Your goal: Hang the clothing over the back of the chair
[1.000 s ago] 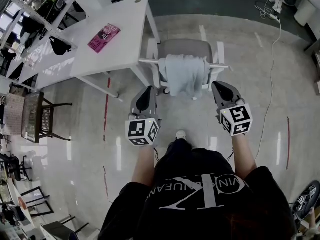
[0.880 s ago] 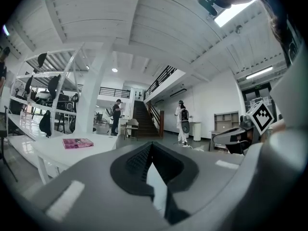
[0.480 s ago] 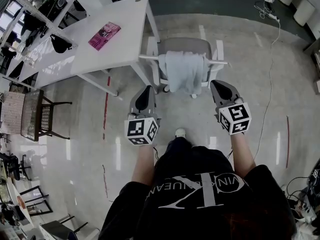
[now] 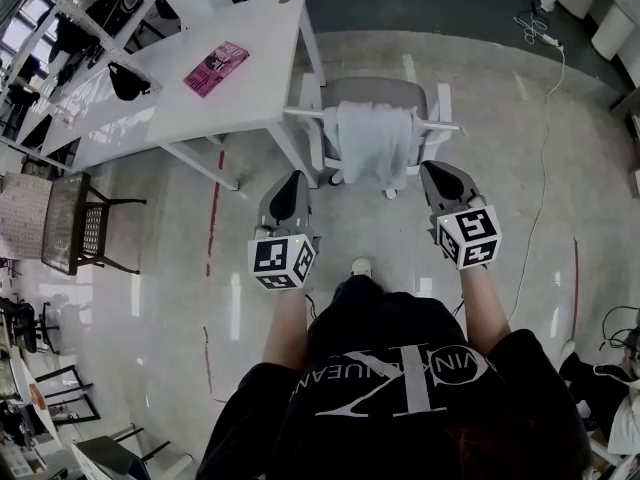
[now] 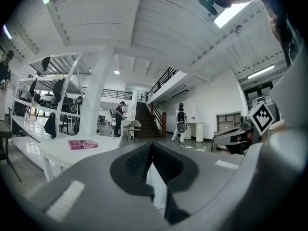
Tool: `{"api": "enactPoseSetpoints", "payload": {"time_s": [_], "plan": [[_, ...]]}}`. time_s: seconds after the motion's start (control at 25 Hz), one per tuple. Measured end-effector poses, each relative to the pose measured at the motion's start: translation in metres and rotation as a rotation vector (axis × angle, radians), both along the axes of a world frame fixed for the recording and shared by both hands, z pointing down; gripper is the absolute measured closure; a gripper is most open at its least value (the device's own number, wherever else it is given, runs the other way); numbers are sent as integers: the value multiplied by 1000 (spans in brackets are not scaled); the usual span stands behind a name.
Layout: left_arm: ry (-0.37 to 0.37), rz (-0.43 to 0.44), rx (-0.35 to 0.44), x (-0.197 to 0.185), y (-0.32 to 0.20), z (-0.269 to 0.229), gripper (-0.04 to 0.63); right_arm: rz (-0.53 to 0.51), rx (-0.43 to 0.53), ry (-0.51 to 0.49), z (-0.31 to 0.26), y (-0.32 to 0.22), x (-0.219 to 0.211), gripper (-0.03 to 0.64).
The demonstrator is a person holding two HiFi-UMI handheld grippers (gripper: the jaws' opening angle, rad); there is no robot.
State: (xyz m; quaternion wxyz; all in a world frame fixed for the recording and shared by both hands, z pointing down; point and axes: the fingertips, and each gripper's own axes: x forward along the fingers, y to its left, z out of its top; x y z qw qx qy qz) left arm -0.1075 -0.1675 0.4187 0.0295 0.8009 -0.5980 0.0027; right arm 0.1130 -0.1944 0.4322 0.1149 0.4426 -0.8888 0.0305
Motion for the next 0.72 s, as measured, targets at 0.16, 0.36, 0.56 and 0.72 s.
{"api": "enactPoseSetpoints", "payload": {"time_s": [0.16, 0.36, 0.56, 0.72], "plan": [[-5, -6, 2, -1, 1, -2, 584, -7, 3, -7, -1, 0, -2, 603], [-8, -2, 0, 1, -1, -2, 584, 12, -7, -64, -4, -3, 3, 603], [-12, 11, -5, 6, -7, 0, 584, 49, 17, -137, -11, -7, 13, 603], [-13, 20, -9, 9, -10, 1, 584, 66, 27, -151, -13, -9, 18, 603]]}}
